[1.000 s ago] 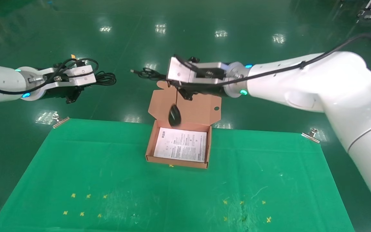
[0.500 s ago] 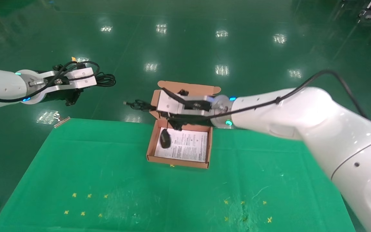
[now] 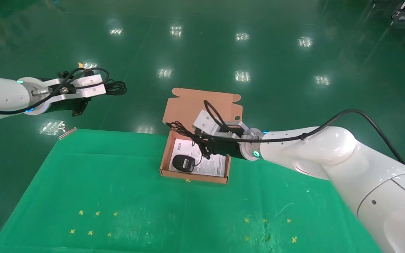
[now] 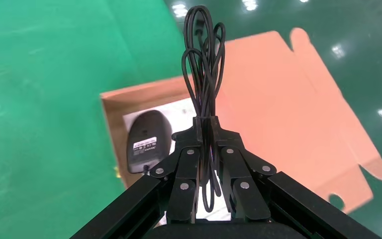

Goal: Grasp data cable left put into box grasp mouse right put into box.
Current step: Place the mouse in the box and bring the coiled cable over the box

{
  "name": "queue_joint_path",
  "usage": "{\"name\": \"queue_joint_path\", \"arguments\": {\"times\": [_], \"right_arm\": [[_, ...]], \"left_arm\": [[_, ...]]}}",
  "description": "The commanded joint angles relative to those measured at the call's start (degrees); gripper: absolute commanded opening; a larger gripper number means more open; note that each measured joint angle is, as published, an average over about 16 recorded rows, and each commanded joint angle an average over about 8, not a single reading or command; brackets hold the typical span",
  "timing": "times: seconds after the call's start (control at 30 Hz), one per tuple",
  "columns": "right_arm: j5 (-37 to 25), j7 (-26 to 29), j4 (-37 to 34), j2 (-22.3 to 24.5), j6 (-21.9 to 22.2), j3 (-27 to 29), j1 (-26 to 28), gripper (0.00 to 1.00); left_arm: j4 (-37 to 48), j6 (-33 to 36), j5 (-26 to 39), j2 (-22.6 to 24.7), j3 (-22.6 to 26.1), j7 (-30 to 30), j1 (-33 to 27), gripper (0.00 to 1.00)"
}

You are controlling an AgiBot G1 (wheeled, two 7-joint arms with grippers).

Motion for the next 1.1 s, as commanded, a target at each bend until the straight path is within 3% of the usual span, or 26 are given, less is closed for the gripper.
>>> {"name": "queue_joint_path", "arguments": {"times": [0.03, 0.13, 0.17, 0.67, 0.87, 1.1], "right_arm": [[0.5, 1.0, -0.6, 0.0, 0.7, -0.9, 0.1, 0.55], [0.8, 1.3, -0.7, 0.0, 1.1, -1.7, 0.0, 0.92], [0.8, 1.3, -0.8, 0.0, 1.1, -1.8, 0.0, 1.00], [0.8, 1.5, 1.9, 2.7, 1.5, -1.7, 0.0, 1.00], [0.6, 1.4, 4.1, 8.2, 2.3, -1.2, 0.8, 1.00], [-0.4, 2.0, 9.2, 15.9, 3.1, -1.3, 1.8, 1.00]], "left_arm": [[-0.2, 0.1, 0.1, 0.0, 0.0, -0.1, 0.0, 0.00], [-0.3, 0.1, 0.2, -0.1, 0.0, -0.2, 0.1, 0.00], [-0.3, 0.1, 0.2, -0.1, 0.0, -0.2, 0.1, 0.00], [0.5, -2.7, -1.7, 2.0, 0.7, 1.7, 2.9, 0.00], [5.8, -9.1, -6.1, 6.5, 1.7, 7.2, 7.0, 0.00], [16.2, -16.9, -12.6, 14.2, 2.9, 17.6, 9.8, 0.00]]}}
